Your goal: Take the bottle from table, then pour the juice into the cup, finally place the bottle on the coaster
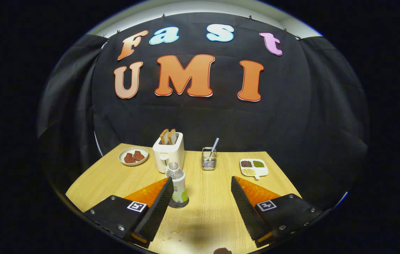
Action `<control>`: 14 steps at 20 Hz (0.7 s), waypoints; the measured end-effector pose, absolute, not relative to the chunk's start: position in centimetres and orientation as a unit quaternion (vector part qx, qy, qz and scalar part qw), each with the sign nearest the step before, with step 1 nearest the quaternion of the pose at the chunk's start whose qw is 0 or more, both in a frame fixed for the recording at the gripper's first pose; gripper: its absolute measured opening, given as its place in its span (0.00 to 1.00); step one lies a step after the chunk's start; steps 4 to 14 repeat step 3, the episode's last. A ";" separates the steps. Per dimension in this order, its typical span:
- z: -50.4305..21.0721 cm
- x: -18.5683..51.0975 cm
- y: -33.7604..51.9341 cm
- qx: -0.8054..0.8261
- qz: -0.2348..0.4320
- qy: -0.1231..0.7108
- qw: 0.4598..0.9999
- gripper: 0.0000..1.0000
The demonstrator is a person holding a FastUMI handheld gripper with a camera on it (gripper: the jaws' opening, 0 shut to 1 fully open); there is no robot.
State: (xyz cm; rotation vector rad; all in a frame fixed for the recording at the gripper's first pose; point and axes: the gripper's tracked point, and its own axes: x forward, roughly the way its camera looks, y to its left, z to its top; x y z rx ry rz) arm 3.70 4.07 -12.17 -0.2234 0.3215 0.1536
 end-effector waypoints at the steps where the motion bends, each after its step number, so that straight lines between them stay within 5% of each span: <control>1: -11.1 3.5 4.0 -0.113 0.076 0.151 0.979 0.97; 14: -9.0 3.0 4.1 -0.119 0.072 0.132 0.981 0.97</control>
